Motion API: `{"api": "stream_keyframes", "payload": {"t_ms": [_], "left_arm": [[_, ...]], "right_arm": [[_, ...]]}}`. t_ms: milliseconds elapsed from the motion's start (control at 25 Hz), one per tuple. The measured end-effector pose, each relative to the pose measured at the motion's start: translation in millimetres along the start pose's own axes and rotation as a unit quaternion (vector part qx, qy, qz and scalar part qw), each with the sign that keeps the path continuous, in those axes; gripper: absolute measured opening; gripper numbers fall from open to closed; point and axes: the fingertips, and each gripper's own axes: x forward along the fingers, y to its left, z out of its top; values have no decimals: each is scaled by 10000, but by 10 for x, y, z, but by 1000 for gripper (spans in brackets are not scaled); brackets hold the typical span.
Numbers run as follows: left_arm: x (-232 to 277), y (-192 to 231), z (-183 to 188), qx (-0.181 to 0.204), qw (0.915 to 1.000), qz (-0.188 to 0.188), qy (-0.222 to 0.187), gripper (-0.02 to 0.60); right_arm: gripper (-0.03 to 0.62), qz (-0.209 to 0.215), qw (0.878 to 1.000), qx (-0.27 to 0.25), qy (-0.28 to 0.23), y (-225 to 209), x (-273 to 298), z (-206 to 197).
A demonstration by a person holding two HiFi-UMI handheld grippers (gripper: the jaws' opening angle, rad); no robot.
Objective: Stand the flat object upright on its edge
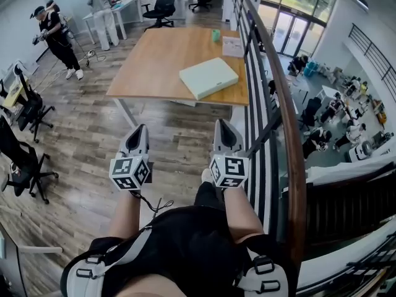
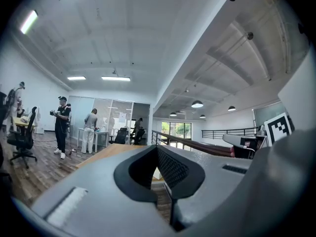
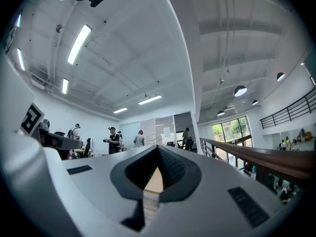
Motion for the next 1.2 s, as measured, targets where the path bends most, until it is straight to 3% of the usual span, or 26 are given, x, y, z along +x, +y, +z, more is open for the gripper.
{"api": "stream_keyframes", "payload": {"t_ms": [400,720,1200], "left_arm": [[919,240,-29,234,9996,79,124,3],[1895,370,-89,210,9992,36,338,4],[3443,92,-108,215,9985,-230,444,5]], "right_arm": [[5,-3,10000,74,-42,-378,954,-167],[5,-30,9998,170,131,-830,1812,-306],[5,-75,9990,268,359,-1736,2771,-532]]}}
